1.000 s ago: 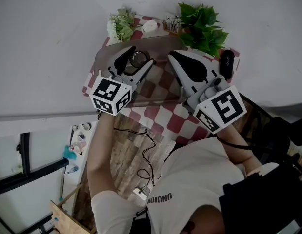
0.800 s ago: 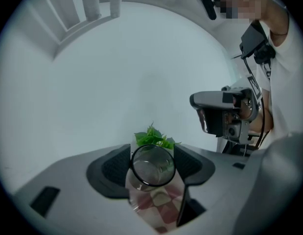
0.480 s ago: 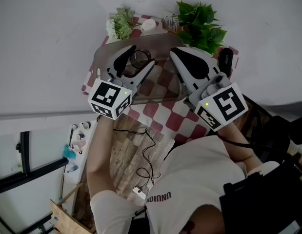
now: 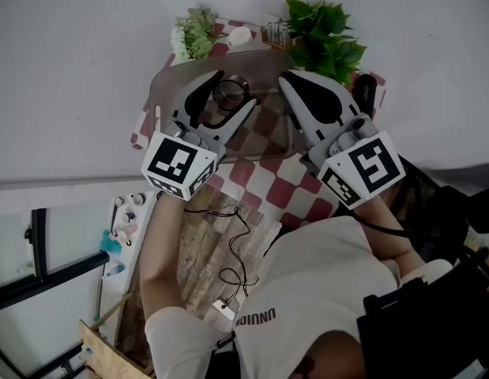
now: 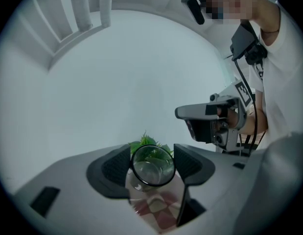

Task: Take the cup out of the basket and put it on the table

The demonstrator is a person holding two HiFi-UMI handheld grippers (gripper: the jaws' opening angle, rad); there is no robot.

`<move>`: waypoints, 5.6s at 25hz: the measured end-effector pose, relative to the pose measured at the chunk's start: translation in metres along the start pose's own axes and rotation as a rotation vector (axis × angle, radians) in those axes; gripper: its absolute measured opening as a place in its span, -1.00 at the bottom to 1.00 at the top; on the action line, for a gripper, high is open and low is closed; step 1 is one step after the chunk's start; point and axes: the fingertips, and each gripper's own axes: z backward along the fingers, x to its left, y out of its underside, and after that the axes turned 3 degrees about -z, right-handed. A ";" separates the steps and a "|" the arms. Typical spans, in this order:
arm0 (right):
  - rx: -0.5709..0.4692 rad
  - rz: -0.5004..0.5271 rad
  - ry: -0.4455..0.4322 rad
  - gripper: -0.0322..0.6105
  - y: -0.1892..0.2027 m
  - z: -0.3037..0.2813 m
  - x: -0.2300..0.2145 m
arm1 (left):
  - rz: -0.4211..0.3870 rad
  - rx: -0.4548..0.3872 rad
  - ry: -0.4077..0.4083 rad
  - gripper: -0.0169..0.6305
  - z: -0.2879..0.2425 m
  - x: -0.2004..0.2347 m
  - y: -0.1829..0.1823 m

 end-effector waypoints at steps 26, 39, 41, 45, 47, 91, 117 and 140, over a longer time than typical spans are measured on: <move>-0.024 -0.013 0.048 -0.84 -0.007 0.029 -0.014 | 0.002 -0.116 0.037 -0.06 0.002 -0.065 -0.047; -0.028 -0.031 0.032 -0.85 -0.010 0.045 -0.018 | 0.067 -0.138 0.043 -0.06 0.009 -0.098 -0.053; -0.026 -0.031 0.027 -0.84 -0.010 0.048 -0.019 | 0.075 -0.139 0.041 -0.06 0.009 -0.103 -0.054; -0.021 -0.034 0.020 -0.84 -0.009 0.051 -0.020 | 0.092 -0.135 0.052 -0.06 0.009 -0.112 -0.054; -0.017 -0.037 0.015 -0.85 -0.008 0.052 -0.021 | 0.098 -0.135 0.061 -0.06 0.008 -0.117 -0.056; 0.121 -0.055 0.165 -0.85 0.037 0.132 -0.111 | 0.239 0.008 0.330 -0.06 -0.080 -0.233 -0.017; 0.199 -0.098 0.209 -0.85 0.075 0.150 -0.135 | 0.282 0.156 0.289 -0.06 -0.106 -0.257 0.070; 0.231 -0.088 0.192 -0.85 0.080 0.143 -0.131 | 0.307 0.322 0.239 -0.06 -0.107 -0.265 0.153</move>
